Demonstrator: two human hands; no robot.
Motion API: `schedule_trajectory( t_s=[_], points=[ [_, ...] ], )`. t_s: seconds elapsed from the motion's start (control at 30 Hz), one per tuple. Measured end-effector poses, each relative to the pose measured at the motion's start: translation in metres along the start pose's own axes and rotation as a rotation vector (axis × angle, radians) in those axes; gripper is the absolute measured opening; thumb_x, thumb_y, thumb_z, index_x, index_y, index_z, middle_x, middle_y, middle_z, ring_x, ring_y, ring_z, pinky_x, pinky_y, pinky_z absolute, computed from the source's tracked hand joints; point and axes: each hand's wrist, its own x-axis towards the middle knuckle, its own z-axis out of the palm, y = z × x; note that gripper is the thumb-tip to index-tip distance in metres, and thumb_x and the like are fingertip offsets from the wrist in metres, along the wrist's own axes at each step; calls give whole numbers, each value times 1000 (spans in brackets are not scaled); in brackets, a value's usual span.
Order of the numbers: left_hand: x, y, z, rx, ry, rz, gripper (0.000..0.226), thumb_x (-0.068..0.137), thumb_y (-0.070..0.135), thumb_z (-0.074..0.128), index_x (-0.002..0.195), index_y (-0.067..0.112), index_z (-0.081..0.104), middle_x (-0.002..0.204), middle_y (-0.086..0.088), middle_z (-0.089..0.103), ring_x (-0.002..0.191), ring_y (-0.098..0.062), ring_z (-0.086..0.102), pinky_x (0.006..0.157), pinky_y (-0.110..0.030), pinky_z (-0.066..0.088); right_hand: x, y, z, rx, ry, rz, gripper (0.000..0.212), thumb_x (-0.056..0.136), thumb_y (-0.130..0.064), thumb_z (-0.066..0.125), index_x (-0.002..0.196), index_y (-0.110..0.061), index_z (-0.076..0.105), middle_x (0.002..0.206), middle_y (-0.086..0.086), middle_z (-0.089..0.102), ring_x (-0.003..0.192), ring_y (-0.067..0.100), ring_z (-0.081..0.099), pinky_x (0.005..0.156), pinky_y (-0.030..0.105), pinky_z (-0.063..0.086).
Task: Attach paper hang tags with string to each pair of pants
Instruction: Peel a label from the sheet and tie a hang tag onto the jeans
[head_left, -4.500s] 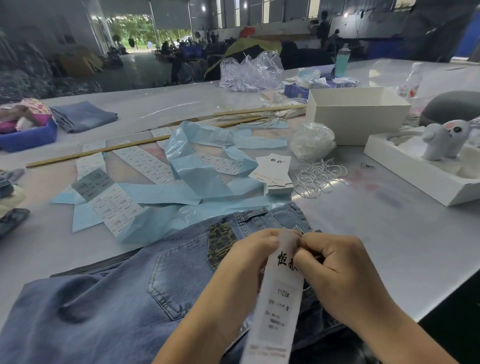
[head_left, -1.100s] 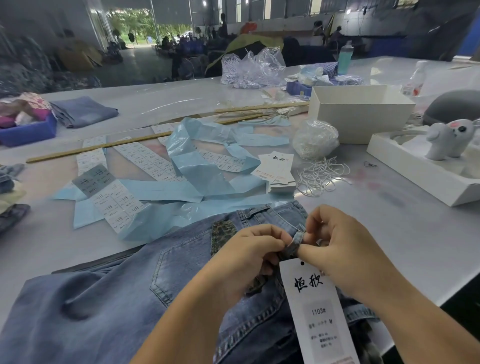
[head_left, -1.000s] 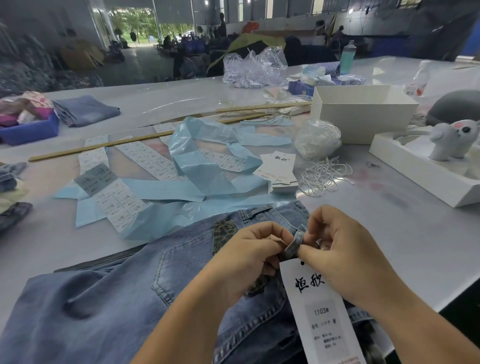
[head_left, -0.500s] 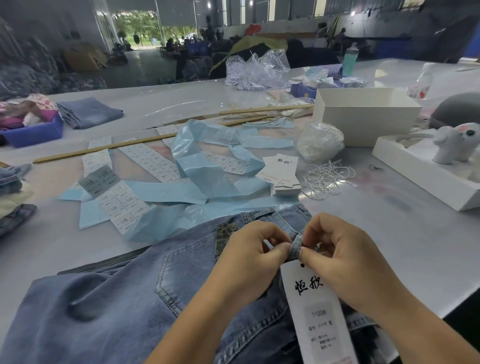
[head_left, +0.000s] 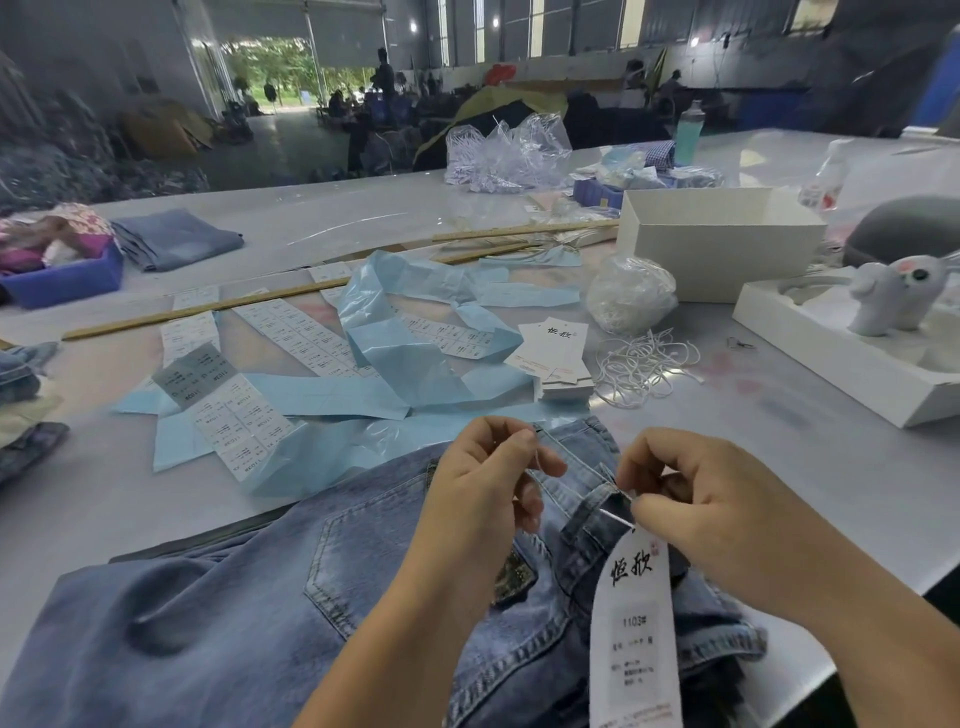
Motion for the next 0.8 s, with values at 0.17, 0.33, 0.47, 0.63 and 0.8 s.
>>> schedule_trajectory(
  t_s=[0.17,0.33,0.47,0.63,0.8],
  points=[
    [-7,0,10,298,-76,131,13,83,29,58,71,32,61,63,10,56,50,-8,44,50,-20,38,2,7,-7,462,-86,107,38,80,19,49,69,-14,63,59,13,50,48,21,45,47,30,39],
    [-11,-2,17,431,-177,174,7,80,38,58,78,34,63,66,14,57,53,-3,43,55,-19,36,4,9,1,779,-55,95,34,85,18,53,69,-8,67,63,14,58,57,22,63,57,32,56],
    [-14,0,17,438,-198,177,9,81,40,62,82,34,68,72,0,65,63,-10,52,60,-29,41,4,8,8,861,-31,44,33,86,19,52,75,-8,68,80,15,65,71,28,71,62,30,58],
    [-16,2,12,633,-184,250,7,92,32,63,84,33,64,58,11,57,50,-1,42,47,-16,33,6,10,14,840,-12,27,38,84,17,59,88,-19,70,92,2,71,74,26,72,61,30,59],
    [-16,6,8,847,-239,236,9,94,34,60,86,37,59,52,17,51,43,-5,37,41,-16,29,5,11,18,749,0,18,38,83,16,63,93,-20,69,95,1,70,77,29,72,65,34,60]
  ],
)
